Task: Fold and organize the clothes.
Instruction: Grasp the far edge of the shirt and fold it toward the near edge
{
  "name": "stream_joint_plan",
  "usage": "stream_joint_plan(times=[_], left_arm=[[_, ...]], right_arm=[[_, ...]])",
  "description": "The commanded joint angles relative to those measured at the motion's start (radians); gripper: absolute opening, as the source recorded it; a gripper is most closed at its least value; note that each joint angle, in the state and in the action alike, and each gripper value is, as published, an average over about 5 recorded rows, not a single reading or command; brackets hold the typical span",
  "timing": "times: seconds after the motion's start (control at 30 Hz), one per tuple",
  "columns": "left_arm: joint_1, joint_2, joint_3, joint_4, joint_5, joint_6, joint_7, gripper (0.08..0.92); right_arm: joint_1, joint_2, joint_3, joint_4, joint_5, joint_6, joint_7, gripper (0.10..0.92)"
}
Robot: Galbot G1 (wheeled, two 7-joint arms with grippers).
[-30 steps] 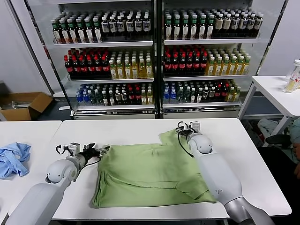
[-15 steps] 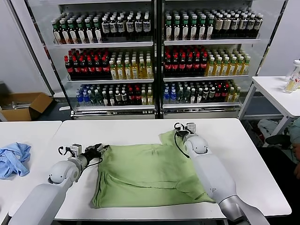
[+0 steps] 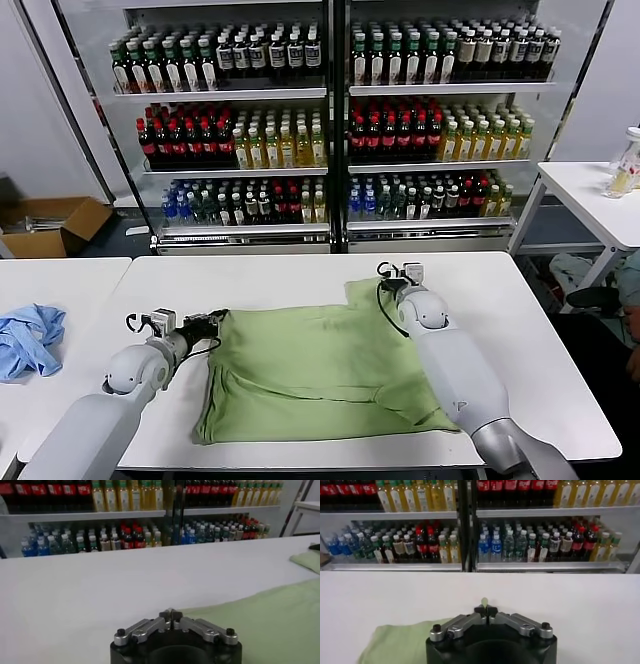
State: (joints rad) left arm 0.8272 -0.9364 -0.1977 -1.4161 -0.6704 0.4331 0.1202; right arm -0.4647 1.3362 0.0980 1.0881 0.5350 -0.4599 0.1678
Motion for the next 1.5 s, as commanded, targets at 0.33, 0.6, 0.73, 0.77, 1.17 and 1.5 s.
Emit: stream_joint_plan(times=[0.33,0.6,0.73,0.77,1.17,1.5], left_arm=[[0.287,0.075,-0.154,-0.349,-0.141,-0.049,-0.071,0.084],[0.407,0.093,-0.197,-0.397,-0.125,-0.060,-0.064,0.084],[0.444,0.095,-0.208,-0.413,-0.122,-0.063,-0.059,0.084],[0.453,0.097,-0.210,-0.420,-0.122,-0.062,-0.058,0.084],[0.548,0.121,-0.269,-0.496,-0.124,0.003,-0.029,0.084],[0.565,0.123,-0.284,-0.504,-0.110,0.045,-0.015,0.084]], right_arm=[[-0.359,-0.238,0.103,0.761,0.202,-0.118,0.122,0.106],[-0.630,-0.342,0.247,0.965,0.213,-0.118,0.117,0.106],[-0.730,-0.359,0.316,1.026,0.213,-0.118,0.113,0.106],[-0.756,-0.359,0.331,1.040,0.211,-0.118,0.111,0.106],[-0.961,-0.333,0.413,1.121,0.173,-0.118,0.105,0.106],[-1.015,-0.316,0.416,1.109,0.146,-0.118,0.100,0.106]])
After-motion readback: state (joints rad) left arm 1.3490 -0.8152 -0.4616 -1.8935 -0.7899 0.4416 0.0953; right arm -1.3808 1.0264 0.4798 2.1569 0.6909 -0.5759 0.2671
